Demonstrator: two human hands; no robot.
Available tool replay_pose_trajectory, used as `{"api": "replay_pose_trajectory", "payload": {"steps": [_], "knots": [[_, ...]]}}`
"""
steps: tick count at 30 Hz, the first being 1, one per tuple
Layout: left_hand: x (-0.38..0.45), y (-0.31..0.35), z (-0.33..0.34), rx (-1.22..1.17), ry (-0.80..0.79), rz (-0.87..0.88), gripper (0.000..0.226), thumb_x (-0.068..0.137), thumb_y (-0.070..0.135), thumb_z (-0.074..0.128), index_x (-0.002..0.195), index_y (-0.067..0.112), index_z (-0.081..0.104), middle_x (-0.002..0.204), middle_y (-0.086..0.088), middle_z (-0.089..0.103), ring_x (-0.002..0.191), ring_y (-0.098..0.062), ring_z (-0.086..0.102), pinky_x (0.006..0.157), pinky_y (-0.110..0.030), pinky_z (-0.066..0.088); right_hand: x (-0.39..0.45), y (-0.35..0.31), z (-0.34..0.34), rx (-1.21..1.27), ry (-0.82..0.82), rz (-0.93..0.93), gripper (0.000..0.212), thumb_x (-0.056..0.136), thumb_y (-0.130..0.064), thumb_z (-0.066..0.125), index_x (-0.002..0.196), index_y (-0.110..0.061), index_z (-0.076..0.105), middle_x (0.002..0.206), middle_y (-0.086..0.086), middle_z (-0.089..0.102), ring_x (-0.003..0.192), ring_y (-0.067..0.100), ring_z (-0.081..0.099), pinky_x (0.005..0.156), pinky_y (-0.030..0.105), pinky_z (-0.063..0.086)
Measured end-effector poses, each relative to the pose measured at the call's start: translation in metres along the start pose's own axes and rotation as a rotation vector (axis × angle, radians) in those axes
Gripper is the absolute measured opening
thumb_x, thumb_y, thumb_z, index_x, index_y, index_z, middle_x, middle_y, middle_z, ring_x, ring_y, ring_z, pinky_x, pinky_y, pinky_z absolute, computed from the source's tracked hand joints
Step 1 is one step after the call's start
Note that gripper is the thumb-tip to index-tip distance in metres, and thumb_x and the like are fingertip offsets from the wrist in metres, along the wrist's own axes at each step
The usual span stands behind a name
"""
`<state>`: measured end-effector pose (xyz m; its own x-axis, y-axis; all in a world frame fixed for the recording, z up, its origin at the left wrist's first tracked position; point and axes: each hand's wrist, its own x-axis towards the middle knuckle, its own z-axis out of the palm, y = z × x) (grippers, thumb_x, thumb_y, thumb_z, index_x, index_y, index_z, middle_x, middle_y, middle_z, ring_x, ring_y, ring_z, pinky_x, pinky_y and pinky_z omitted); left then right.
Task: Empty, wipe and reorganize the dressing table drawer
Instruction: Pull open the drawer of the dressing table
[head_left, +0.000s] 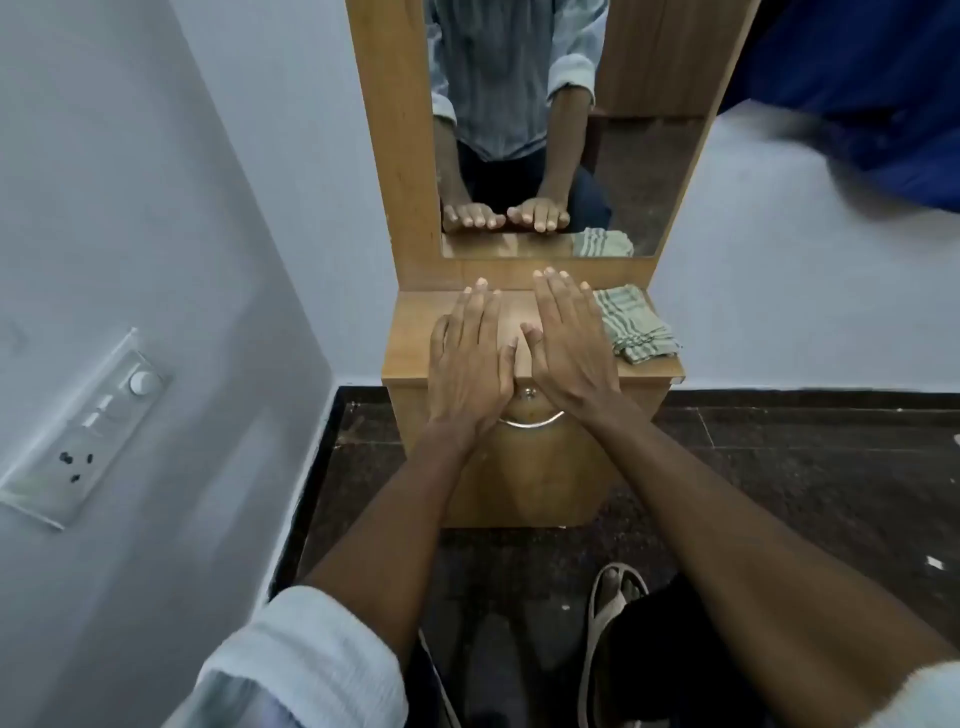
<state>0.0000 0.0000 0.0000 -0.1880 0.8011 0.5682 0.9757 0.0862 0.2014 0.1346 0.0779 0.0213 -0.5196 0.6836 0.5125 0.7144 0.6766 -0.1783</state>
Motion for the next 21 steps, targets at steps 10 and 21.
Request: {"api": "replay_pose_trajectory", "payload": {"steps": [10, 21], "knots": [[-0.06, 0.001, 0.013, -0.143, 0.134, -0.138, 0.028, 0.1, 0.027, 0.066, 0.127, 0.022, 0.064, 0.139, -0.002, 0.059, 0.133, -0.021, 0.047, 0.1, -0.041, 0.034, -0.062, 0.004, 0.007, 0.123, 0.271, -0.055, 0.004, 0.091, -0.012, 0.068, 0.09, -0.009, 0.066, 0.085, 0.006, 0.065, 0.081, 0.028, 0.056, 0.074, 0.042, 0.044], [-0.047, -0.003, 0.017, -0.13, 0.144, 0.034, 0.008, 0.096, 0.016, 0.065, 0.103, 0.014, 0.069, 0.103, -0.003, 0.065, 0.099, -0.026, 0.059, 0.093, -0.04, 0.045, -0.077, 0.001, 0.015, 0.055, -0.143, -0.023, 0.011, 0.092, -0.023, 0.058, 0.094, -0.019, 0.067, 0.077, 0.003, 0.072, 0.069, 0.035, 0.069, 0.051, 0.036, 0.045]]}}
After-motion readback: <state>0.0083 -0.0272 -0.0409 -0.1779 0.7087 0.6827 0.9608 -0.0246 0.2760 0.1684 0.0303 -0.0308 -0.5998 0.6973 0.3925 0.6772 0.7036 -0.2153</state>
